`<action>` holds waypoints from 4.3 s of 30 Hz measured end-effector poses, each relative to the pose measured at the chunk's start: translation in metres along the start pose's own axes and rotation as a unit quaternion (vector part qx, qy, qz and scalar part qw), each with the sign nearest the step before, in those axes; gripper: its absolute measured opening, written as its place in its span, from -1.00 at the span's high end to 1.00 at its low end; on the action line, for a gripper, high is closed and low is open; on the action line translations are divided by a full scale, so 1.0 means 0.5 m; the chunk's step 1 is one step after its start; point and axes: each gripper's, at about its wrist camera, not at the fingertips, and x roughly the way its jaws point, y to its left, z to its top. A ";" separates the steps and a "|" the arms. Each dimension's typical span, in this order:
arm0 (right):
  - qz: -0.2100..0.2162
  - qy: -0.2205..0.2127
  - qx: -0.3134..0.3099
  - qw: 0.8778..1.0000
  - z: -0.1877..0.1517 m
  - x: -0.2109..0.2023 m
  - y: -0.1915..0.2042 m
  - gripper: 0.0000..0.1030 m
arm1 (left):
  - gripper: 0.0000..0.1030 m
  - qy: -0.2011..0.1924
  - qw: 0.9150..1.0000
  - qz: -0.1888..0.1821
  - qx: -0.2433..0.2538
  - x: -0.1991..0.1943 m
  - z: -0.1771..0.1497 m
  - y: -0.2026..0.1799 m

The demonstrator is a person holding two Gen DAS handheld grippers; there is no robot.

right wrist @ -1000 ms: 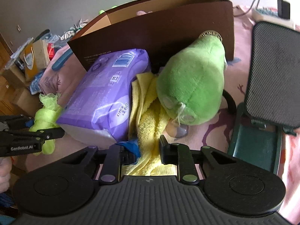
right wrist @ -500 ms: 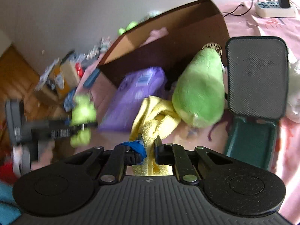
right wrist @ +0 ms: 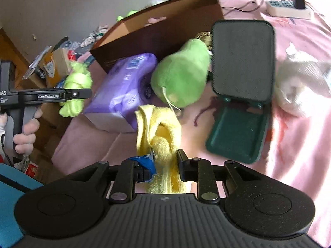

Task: Organize soft objects
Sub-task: 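Grasp the lime-green mesh sponge with the left tool while the right grasps the yellow towel, then lift the lime sponge and yellow towel and carry both over the box, then open the left tool to drop the lime sponge while the right drops the towel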

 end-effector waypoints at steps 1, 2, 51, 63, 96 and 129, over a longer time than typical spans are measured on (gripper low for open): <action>0.007 0.000 -0.006 1.000 0.003 0.004 0.004 0.82 | -0.01 -0.001 1.000 -0.002 0.002 0.001 0.002 -0.004; 0.015 -0.001 -0.011 1.000 0.004 0.005 0.006 0.82 | -0.01 0.000 1.000 -0.004 0.004 0.002 0.005 -0.007; 0.064 -0.094 0.041 0.993 0.127 -0.015 0.036 1.00 | -0.03 -0.029 0.998 -0.048 0.004 0.005 0.080 -0.023; 0.094 -0.198 0.028 0.975 0.357 -0.032 0.063 1.00 | -0.03 -0.106 0.993 -0.056 -0.010 -0.008 0.243 -0.008; -0.142 -0.150 -0.026 0.978 0.506 0.256 -0.037 0.90 | -0.11 -0.032 0.996 0.014 -0.081 0.261 0.349 0.067; -0.091 -0.164 0.057 0.981 0.395 0.151 0.061 0.85 | -0.35 -0.036 0.995 0.026 -0.086 0.159 0.326 0.033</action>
